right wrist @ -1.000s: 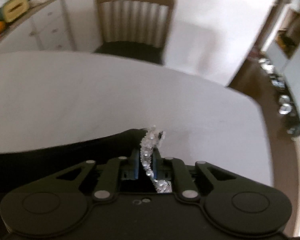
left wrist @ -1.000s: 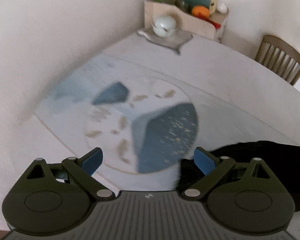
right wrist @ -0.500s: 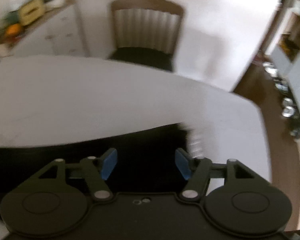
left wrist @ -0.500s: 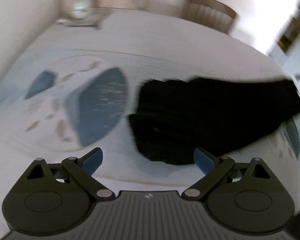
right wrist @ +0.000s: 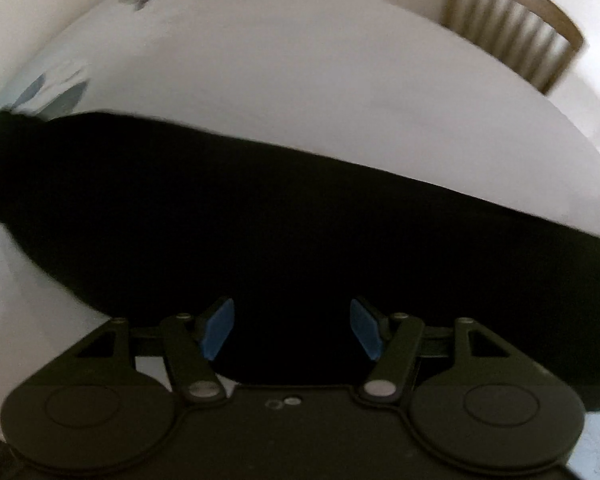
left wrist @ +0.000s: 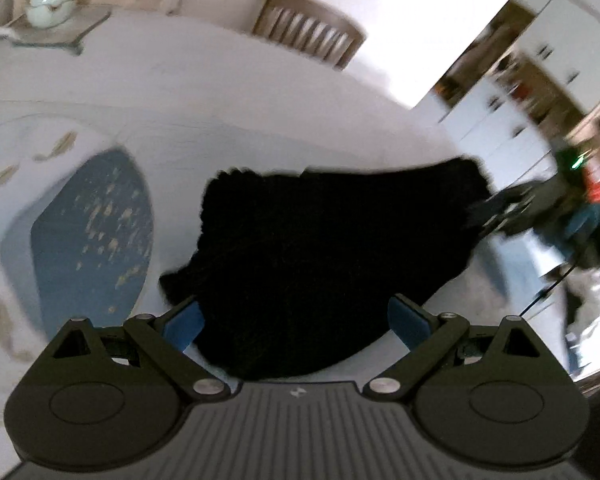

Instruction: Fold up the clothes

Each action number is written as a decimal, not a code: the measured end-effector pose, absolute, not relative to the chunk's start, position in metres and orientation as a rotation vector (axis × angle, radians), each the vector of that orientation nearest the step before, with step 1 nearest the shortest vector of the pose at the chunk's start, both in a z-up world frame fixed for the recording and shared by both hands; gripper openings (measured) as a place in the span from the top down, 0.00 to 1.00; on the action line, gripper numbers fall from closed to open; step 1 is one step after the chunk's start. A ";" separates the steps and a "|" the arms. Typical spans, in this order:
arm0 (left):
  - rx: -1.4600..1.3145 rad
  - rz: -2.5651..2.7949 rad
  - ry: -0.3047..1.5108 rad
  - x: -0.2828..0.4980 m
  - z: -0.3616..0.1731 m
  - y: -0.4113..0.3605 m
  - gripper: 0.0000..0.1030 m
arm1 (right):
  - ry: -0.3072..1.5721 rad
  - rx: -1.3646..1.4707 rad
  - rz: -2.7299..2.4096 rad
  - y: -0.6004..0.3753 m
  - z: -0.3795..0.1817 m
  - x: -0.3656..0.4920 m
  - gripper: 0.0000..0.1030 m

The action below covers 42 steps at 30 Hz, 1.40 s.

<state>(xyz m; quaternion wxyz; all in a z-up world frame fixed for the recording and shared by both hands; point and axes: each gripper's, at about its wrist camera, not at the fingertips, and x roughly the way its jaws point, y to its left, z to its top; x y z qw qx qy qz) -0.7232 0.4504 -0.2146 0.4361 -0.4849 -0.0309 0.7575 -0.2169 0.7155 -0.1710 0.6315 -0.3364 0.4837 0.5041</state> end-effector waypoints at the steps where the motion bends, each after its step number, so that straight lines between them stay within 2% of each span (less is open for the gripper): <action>1: -1.187 1.866 -0.098 -0.727 -0.213 0.449 0.05 | 1.104 -0.779 1.169 0.724 -0.172 -0.227 0.00; 10: -1.165 1.649 -0.241 -0.750 -0.226 0.458 0.05 | 1.085 -0.787 1.227 0.795 -0.169 -0.280 0.00; 13: -1.278 1.628 -0.207 -0.754 -0.246 0.458 0.05 | 1.081 -0.782 1.326 0.816 -0.164 -0.294 0.00; 17: -1.307 1.627 -0.259 -0.757 -0.256 0.447 0.05 | 1.066 -0.831 1.438 0.843 -0.163 -0.319 0.00; 22: -1.343 1.604 -0.324 -0.762 -0.264 0.436 0.05 | 1.134 -0.762 1.488 0.876 -0.172 -0.327 0.00; 30: -1.334 1.459 -0.278 -0.751 -0.256 0.437 0.05 | 1.217 -0.790 1.402 0.931 -0.207 -0.337 0.00; 37: -1.480 1.425 -0.223 -0.740 -0.280 0.441 0.02 | 1.195 -0.732 1.437 0.918 -0.199 -0.322 0.00; 42: -1.399 1.566 -0.190 -0.737 -0.242 0.429 0.02 | 1.131 -0.587 1.421 0.838 -0.157 -0.273 0.00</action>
